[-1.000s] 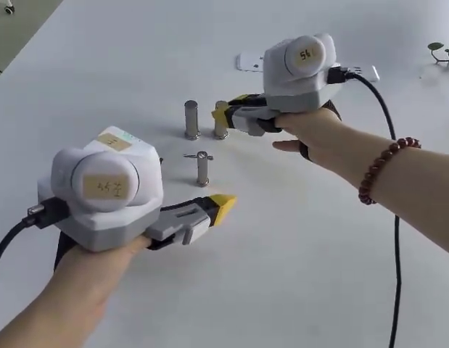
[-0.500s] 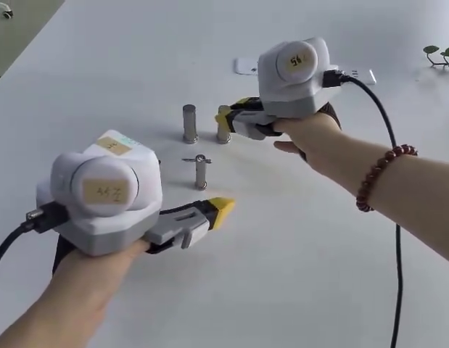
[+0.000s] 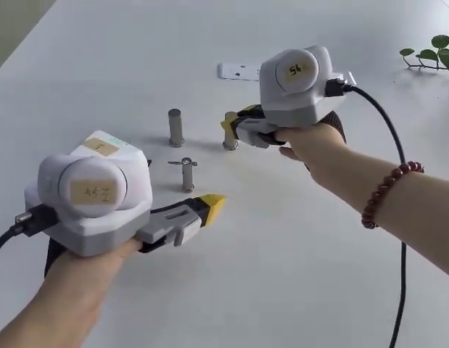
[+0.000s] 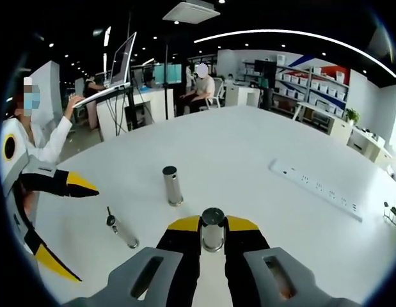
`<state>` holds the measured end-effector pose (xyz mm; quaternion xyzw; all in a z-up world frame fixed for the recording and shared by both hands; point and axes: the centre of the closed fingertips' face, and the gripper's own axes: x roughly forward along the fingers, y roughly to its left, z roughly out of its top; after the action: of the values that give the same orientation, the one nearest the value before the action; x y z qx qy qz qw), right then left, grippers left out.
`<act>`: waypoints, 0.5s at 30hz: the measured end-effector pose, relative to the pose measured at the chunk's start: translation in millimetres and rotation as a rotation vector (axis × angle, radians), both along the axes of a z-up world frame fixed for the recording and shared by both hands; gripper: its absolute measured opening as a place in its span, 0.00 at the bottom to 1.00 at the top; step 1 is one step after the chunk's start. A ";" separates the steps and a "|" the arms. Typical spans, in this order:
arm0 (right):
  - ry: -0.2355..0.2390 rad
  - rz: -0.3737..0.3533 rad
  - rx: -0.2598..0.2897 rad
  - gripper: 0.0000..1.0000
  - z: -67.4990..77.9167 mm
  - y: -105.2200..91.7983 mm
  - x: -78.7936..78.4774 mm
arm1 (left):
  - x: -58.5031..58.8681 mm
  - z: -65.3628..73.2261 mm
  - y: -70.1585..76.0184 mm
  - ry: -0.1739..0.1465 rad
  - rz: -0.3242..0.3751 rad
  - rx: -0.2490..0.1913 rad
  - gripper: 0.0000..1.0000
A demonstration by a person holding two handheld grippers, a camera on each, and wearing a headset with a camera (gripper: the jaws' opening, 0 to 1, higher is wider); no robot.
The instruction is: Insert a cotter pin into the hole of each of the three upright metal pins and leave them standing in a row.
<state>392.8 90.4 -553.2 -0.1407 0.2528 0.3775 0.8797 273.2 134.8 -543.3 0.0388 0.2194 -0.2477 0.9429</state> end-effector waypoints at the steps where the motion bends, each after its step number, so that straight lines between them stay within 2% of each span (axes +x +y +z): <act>1: 0.003 -0.007 0.000 0.08 0.1 -1.2 -1.3 | -0.2 0.7 -0.2 -0.001 0.000 0.000 0.69; 6: 0.005 -0.044 -0.004 0.08 0.5 -8.5 -8.2 | -3.0 4.0 -1.7 -0.007 -0.007 0.004 0.68; 15: 0.004 -0.108 0.020 0.08 3.2 -15.3 -32.6 | -9.4 9.2 -3.1 -0.015 -0.011 0.010 0.68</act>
<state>360.2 75.1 -550.0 -0.1175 0.2580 0.3322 0.8996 263.8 131.7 -534.1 0.0467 0.2134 -0.2514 0.9429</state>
